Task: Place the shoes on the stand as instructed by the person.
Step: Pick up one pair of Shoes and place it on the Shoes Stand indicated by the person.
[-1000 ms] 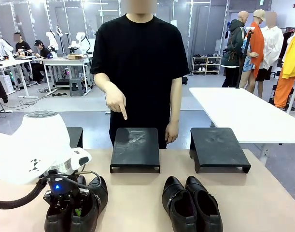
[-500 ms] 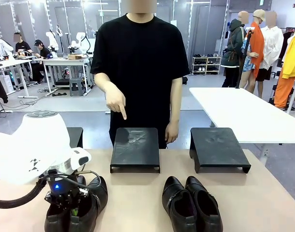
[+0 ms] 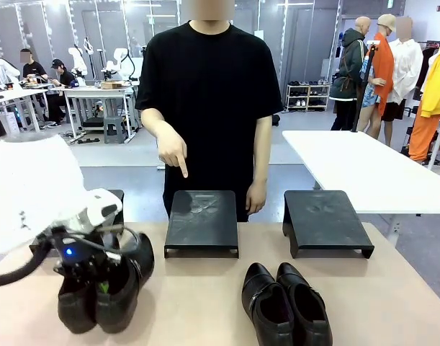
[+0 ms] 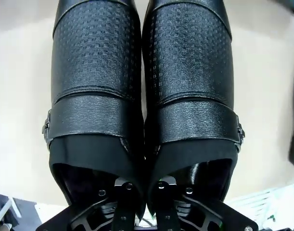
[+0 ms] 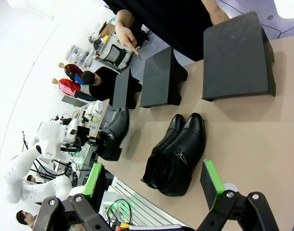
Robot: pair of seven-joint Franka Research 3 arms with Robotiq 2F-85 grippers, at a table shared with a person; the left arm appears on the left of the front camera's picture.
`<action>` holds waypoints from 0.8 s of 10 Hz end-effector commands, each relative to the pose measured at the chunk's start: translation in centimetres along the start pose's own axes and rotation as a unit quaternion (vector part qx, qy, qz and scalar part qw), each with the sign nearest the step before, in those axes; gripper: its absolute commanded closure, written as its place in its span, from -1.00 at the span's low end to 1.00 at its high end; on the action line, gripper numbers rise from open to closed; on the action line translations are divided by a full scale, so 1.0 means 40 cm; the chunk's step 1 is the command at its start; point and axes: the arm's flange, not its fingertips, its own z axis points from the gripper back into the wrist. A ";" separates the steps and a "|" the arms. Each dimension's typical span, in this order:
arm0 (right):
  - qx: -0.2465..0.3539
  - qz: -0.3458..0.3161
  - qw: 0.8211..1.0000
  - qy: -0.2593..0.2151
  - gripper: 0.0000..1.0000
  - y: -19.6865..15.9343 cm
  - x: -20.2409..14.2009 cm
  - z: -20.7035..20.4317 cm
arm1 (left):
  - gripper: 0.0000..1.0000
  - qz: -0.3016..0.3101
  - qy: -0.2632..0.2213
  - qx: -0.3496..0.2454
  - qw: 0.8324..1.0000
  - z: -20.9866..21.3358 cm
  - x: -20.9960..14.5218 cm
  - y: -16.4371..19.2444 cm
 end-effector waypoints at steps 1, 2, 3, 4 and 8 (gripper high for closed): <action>0.006 0.006 1.000 -0.005 -1.00 0.001 0.002 0.003 | 1.00 -0.016 -0.051 -0.010 0.999 0.101 -0.038 0.024; 0.006 0.006 1.000 -0.005 -1.00 0.001 0.002 0.003 | 1.00 -0.020 -0.061 -0.013 0.998 0.126 -0.015 0.006; 0.006 0.006 1.000 -0.005 -1.00 0.001 0.002 0.003 | 1.00 -0.025 -0.068 -0.015 0.997 0.148 0.007 -0.016; 0.006 0.006 1.000 -0.005 -1.00 0.001 0.002 0.003 | 1.00 -0.031 -0.074 -0.014 0.997 0.159 0.018 -0.031; 0.006 0.006 1.000 -0.005 -1.00 0.001 0.002 0.003 | 1.00 -0.021 -0.064 -0.018 0.998 0.151 0.005 -0.025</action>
